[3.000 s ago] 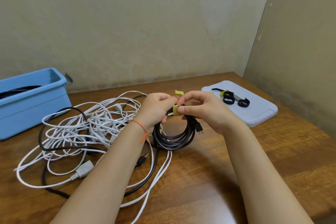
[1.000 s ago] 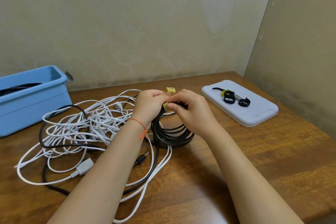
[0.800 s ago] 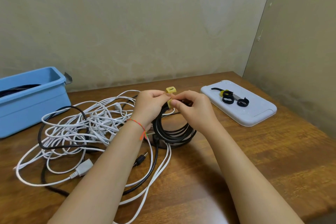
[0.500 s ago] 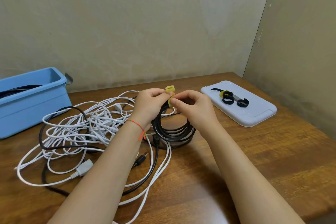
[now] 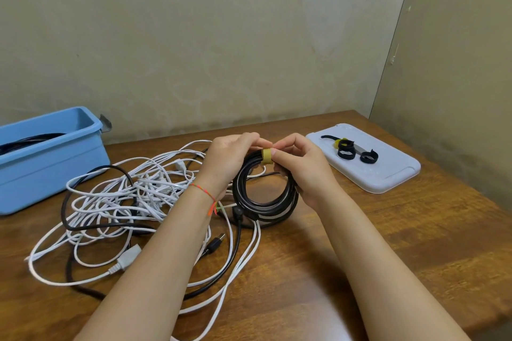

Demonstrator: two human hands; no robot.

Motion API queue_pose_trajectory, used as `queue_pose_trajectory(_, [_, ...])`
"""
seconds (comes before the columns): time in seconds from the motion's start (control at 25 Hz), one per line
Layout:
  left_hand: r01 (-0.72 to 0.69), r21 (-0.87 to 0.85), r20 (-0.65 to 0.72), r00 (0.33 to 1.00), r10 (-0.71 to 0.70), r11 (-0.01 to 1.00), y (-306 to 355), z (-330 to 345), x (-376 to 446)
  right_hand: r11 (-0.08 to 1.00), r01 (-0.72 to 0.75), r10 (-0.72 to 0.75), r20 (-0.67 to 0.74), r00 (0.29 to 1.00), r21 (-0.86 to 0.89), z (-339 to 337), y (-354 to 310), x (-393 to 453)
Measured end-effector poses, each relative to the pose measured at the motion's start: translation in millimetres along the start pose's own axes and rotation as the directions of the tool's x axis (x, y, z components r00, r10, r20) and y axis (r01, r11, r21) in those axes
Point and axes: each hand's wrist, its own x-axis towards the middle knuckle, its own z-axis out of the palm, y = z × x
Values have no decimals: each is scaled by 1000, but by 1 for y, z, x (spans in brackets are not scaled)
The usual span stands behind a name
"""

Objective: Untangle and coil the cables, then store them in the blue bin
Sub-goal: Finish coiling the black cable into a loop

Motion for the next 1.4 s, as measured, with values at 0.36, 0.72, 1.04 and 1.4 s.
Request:
queue_pose_trajectory(0.36, [-235, 339, 66, 972, 226, 911, 20, -12, -11, 968, -158, 127, 158, 979, 196, 1, -14, -1])
queue_pose_trajectory(0.72, [-407, 907, 343, 862, 373, 106, 53, -37, -26, 987, -159, 153, 226, 962, 11, 42, -56, -13])
queue_pose_trajectory(1.04, [-33, 966, -78, 910, 408, 258, 59, -72, -33, 970, -126, 184, 291, 939, -209, 71, -49, -33])
queue_pose_trajectory(1.4, [106, 712, -274, 952, 136, 694, 48, -125, -32, 949, 75, -13, 201, 980, -308, 111, -61, -17])
